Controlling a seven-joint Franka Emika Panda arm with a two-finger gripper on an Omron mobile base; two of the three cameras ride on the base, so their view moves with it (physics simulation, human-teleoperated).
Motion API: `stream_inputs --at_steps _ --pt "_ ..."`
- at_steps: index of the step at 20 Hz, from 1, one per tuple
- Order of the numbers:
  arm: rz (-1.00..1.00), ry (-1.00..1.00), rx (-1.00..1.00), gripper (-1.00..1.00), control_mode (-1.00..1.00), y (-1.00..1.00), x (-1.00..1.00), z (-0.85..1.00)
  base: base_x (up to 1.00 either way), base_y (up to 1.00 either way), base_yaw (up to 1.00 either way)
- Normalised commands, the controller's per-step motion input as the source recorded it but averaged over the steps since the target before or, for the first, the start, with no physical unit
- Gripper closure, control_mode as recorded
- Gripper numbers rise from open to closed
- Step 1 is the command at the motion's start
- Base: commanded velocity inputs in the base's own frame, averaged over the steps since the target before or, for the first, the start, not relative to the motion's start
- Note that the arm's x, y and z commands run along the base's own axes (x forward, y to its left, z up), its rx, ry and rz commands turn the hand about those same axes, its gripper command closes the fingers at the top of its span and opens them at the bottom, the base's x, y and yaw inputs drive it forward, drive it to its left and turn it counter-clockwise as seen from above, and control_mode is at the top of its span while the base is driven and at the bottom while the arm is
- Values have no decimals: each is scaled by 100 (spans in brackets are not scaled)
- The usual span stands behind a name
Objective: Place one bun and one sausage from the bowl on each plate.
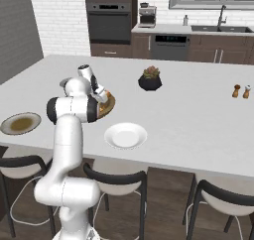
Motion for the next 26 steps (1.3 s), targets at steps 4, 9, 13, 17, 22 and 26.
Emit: stream_inputs --at_steps 4,9,13,17,22,26 --pt "0 3 -2 -100 -100 6 16 -37 0 0 0" --pt "0 8 -3 -100 -100 0 1 -51 0 0 0" --pt "0 2 -2 -100 -100 0 0 -34 0 0 0" --pt "0 1 0 -100 -100 0 -22 -6 0 0 0" --pt "0 -18 0 -100 -100 -7 -4 16 0 0 0" --pt "0 -5 0 -100 -100 0 23 5 0 0 0"
